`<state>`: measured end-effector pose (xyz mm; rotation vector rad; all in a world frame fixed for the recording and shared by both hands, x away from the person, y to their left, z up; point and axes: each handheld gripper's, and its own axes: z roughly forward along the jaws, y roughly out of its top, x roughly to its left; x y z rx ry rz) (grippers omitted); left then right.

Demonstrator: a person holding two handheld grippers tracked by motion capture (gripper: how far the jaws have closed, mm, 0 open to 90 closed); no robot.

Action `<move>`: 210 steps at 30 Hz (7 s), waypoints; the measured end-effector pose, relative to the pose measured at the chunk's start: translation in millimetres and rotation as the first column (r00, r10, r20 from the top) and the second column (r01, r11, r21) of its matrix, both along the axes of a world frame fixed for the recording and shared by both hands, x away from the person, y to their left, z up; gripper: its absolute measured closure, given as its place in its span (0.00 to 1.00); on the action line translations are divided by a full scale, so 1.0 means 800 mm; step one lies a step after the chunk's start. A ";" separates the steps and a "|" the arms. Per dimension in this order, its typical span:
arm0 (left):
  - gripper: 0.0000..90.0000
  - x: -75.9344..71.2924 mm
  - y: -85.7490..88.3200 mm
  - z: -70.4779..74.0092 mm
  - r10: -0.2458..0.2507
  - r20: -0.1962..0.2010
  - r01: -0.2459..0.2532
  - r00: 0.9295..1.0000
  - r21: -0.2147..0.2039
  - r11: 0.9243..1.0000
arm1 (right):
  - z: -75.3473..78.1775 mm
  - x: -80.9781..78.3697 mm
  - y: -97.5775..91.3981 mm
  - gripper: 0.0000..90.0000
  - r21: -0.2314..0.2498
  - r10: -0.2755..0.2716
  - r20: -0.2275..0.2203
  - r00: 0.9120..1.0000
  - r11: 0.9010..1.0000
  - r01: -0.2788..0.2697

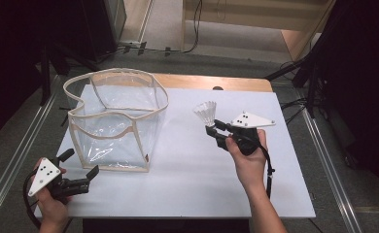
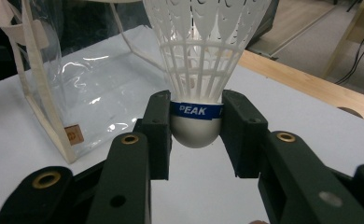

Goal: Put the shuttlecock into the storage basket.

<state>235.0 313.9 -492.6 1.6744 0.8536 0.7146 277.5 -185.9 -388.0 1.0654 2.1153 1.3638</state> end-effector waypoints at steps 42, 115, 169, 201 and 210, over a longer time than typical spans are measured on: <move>0.00 0.000 0.000 0.000 0.000 -0.002 0.000 1.000 0.001 1.000 | 0.035 0.017 0.041 0.69 -0.001 0.064 0.064 0.996 0.998 -0.064; 0.00 0.000 0.000 0.000 -0.009 0.001 0.009 1.000 0.008 1.000 | 0.067 0.037 0.090 0.69 0.010 0.126 0.122 0.984 0.992 -0.129; 0.00 0.001 0.000 0.000 -0.011 -0.001 0.011 1.000 0.003 1.000 | 0.073 0.054 0.135 0.69 0.012 0.162 0.115 0.980 0.986 -0.164; 0.00 0.001 0.000 0.000 -0.012 -0.002 0.012 1.000 0.003 1.000 | 0.063 0.067 0.152 0.38 0.067 0.220 0.051 0.974 0.973 -0.223; 0.00 0.001 0.000 0.000 -0.012 -0.002 0.012 1.000 0.003 1.000 | 0.063 0.050 0.138 0.15 0.039 0.217 0.094 0.972 0.974 -0.222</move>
